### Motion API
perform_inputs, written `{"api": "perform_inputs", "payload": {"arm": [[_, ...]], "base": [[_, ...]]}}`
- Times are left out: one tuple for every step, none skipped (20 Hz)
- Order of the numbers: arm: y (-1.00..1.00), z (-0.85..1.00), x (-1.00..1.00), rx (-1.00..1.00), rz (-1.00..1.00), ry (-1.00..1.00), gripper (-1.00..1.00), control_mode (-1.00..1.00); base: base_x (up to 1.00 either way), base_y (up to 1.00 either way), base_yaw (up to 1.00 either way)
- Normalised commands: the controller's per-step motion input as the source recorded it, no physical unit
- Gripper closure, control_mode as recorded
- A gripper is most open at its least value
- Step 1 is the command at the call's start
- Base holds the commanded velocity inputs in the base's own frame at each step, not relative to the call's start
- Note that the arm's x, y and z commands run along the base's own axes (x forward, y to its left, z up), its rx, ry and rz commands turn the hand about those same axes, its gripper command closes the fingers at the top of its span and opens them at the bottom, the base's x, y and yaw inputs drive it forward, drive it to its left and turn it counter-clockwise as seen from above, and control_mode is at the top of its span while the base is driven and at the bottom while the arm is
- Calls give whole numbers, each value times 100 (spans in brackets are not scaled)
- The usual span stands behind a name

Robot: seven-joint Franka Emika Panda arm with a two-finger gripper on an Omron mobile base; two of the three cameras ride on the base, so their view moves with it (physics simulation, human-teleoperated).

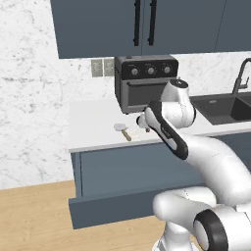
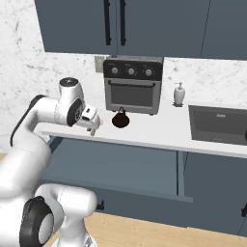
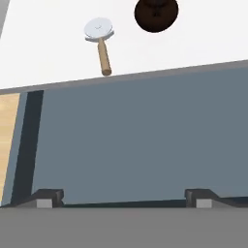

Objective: Pick the pizza cutter from the drawer and place it on the counter.

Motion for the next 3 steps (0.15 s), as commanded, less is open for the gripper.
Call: {"api": "perform_inputs", "payload": {"arm": [[0,85,-100,0,-7,0,-100,-100],[0,84,-100,0,-7,0,-100,-100],[0,85,-100,0,-8,0,-100,-100]], "base": [[0,0,0],[0,0,0],[0,0,0]]}}
